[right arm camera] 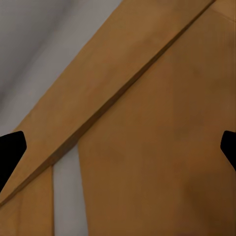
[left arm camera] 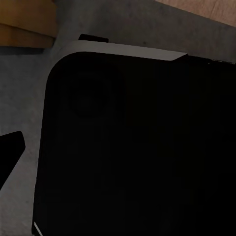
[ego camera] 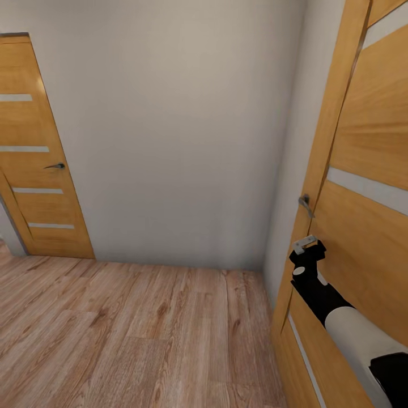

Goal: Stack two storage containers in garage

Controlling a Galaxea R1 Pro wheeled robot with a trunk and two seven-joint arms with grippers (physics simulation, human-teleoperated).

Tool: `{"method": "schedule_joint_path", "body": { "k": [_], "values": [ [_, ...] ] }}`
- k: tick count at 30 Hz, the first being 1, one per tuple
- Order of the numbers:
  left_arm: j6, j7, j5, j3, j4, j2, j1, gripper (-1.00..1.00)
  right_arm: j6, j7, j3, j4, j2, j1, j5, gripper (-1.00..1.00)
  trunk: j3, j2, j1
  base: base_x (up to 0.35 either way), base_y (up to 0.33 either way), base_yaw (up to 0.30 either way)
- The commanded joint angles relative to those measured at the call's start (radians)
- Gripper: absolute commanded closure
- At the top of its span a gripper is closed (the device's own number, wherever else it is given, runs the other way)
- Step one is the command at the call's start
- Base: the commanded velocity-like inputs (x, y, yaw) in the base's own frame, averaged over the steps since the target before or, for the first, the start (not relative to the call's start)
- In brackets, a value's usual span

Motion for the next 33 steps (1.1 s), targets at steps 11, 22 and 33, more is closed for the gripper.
{"method": "schedule_joint_path", "body": {
  "k": [11, 22, 33],
  "values": [
    [-0.002, 0.000, 0.006, 0.003, 0.000, 0.000, 0.000, -1.00, 0.012, -0.009, -0.008, 0.001, -0.059, -0.001, -0.001, -1.00, -0.001, -0.001, 0.000, 0.000, 0.000, 0.000],
    [-0.002, -0.001, 0.006, 0.003, 0.000, 0.001, 0.000, -1.00, 0.022, -0.005, 0.001, -0.011, 0.165, 0.001, 0.002, -1.00, -0.001, -0.001, 0.000, 0.000, 0.000, 0.000],
    [-0.002, -0.002, 0.006, 0.003, 0.000, 0.001, 0.000, -1.00, 0.006, 0.205, -0.011, 0.178, 0.222, 0.001, -0.097, -1.00, -0.001, -0.001, 0.000, 0.000, 0.000, 0.000]
  ]
}}
